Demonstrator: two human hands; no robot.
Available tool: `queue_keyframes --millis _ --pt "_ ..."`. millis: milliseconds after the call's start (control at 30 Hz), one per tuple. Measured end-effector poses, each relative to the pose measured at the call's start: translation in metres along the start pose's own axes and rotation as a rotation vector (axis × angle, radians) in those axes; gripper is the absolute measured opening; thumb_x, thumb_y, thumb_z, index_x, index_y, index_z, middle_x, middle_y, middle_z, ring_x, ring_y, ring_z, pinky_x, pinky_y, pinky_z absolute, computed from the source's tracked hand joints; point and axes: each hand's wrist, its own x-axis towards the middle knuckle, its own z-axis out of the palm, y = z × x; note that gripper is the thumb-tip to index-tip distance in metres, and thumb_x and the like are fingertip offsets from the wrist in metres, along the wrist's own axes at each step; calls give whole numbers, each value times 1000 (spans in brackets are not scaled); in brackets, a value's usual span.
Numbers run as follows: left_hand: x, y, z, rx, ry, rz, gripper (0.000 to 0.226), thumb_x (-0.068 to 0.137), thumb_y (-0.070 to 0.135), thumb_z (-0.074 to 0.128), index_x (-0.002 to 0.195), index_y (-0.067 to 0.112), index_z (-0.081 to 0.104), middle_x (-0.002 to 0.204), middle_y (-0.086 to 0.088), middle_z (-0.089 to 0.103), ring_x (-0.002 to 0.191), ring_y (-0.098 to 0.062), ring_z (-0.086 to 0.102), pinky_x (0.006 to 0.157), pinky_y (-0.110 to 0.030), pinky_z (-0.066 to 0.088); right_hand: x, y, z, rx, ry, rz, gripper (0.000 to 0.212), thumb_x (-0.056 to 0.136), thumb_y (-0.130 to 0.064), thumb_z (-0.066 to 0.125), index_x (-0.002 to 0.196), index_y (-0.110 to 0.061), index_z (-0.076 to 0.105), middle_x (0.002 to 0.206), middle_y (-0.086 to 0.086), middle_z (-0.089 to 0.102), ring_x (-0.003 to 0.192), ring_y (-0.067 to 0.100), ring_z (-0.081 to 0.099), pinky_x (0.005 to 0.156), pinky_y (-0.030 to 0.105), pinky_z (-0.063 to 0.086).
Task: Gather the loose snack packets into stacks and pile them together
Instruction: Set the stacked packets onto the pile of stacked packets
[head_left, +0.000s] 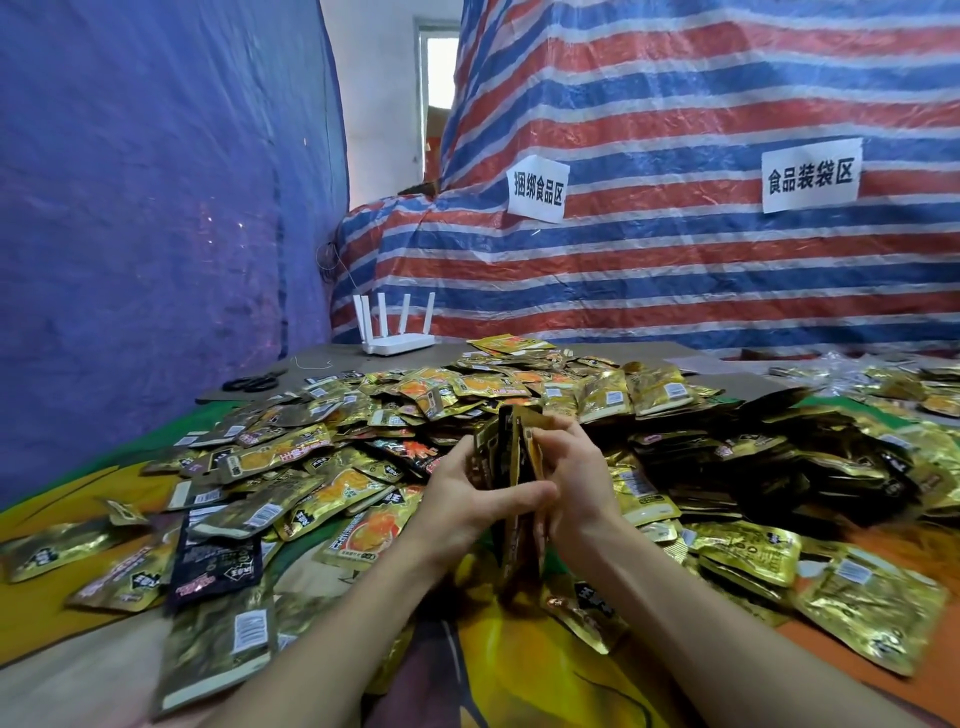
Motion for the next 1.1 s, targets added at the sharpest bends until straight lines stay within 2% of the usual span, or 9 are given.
queue_keyframes --millis 133,233,433,500,633,800,900,967,1100 --pt "-1 0 3 5 -72 7 76 53 20 84 119 3 50 101 -15 70 87 -23 71 74 -32 58 -1 1 2 44 -112 -65 17 91 -11 53 93 -19 67 84 10 67 78 25 67 72 44 58" --pt "-1 6 7 38 -102 55 65 59 4 71 119 13 47 97 -10 65 84 -13 68 70 -25 54 -5 -5 5 7 -186 -112 14 80 -24 59 91 -21 68 83 3 68 73 16 68 60 30 55" --pt "-3 5 15 -8 -53 145 79 62 -5 62 138 8 41 110 -11 64 98 -12 68 77 -23 53 -9 4 15 -102 -137 -146 33 100 -21 50 118 -38 71 124 7 67 115 23 66 92 36 56" --pt "-3 5 15 -23 -36 133 83 62 -6 61 140 10 39 112 -11 64 100 -11 69 78 -22 54 -9 9 18 -15 -77 -100 28 101 -21 49 118 -24 71 117 9 71 112 26 68 89 36 57" --pt "0 1 14 -82 59 98 68 63 -1 57 129 12 49 89 -6 67 75 -18 66 58 -26 52 -7 12 14 138 -63 -19 32 90 -5 43 102 -11 72 89 13 73 88 30 69 79 40 56" --pt "0 -1 22 -27 79 113 79 65 1 63 140 12 43 111 -8 66 98 -13 69 75 -23 55 -5 11 16 21 -11 -20 53 73 13 35 108 -12 65 109 17 71 106 36 67 97 53 55" --pt "1 -1 19 4 63 105 89 64 6 70 146 19 37 123 -6 63 108 -14 67 80 -25 56 -5 1 14 -89 15 -100 55 72 17 38 114 -11 61 119 14 66 113 30 62 91 47 57" --pt "0 1 20 42 54 113 87 63 5 67 144 19 38 120 -8 62 107 -19 66 78 -26 56 -8 -9 12 -207 28 -159 51 74 17 43 112 -13 61 118 11 64 111 29 62 81 43 57" --pt "-9 8 26 73 12 184 82 69 -8 67 143 12 38 124 -11 60 113 -14 63 87 -23 52 -23 -20 8 -453 2 -238 31 79 -3 58 106 -18 62 108 6 66 106 24 66 84 41 60"
